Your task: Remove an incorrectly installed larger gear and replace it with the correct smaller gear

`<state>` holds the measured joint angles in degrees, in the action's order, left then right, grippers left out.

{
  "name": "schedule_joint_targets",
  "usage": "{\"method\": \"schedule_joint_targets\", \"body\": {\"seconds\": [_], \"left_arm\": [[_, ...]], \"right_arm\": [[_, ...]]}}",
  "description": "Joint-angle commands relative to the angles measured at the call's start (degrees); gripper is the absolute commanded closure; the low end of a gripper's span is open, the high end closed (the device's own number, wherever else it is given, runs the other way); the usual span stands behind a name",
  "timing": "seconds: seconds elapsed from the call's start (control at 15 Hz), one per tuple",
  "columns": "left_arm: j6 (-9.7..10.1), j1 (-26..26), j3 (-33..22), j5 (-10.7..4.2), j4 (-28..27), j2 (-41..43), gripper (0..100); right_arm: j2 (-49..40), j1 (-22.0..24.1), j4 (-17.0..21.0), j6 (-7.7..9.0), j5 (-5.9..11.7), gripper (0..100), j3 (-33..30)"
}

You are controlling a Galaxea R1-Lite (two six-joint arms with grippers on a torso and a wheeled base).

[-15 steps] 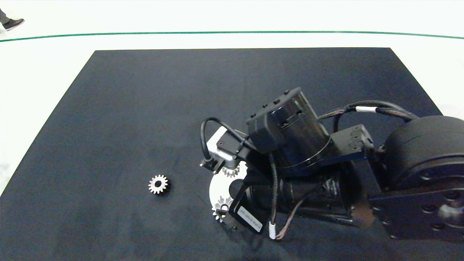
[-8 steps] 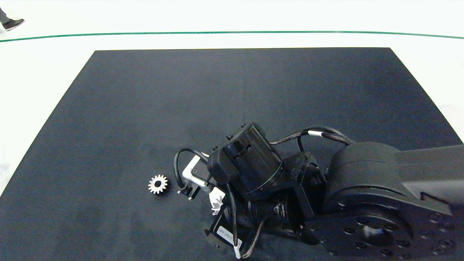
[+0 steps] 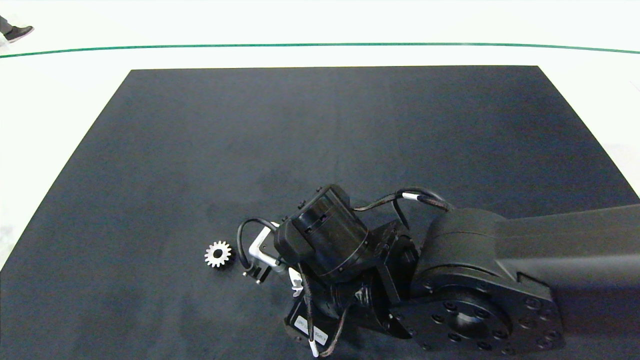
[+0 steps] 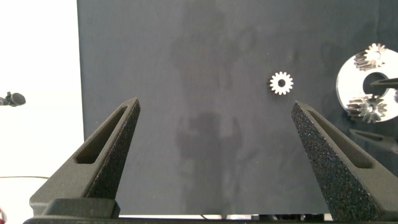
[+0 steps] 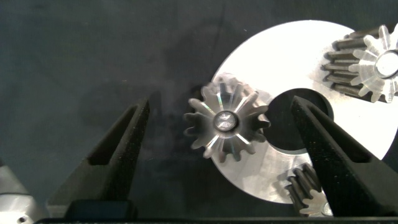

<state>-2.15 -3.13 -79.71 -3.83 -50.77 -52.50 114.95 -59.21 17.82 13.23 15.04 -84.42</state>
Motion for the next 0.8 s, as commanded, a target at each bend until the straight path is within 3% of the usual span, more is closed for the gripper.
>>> {"method": "schedule_joint_targets", "body": {"seconds": [0.07, 0.33, 0.53, 0.8], "left_arm": [[-0.05, -0.03, -0.18, -0.04, -0.29, 0.3, 0], [-0.05, -0.03, -0.35, -0.04, -0.29, 0.3, 0], [-0.05, -0.03, -0.35, -0.04, -0.29, 0.3, 0], [-0.05, -0.12, -0.35, -0.04, -0.29, 0.3, 0]], "right_arm": [[1.33, 0.41, 0.11, 0.13, 0.25, 15, -0.39], [1.33, 0.32, 0.11, 0.48, 0.78, 23, -0.39], [1.25, 0.24, 0.11, 1.98, 1.83, 29, -0.22], [1.07, 0.06, 0.19, 1.89, 1.74, 38, -0.13]]}}
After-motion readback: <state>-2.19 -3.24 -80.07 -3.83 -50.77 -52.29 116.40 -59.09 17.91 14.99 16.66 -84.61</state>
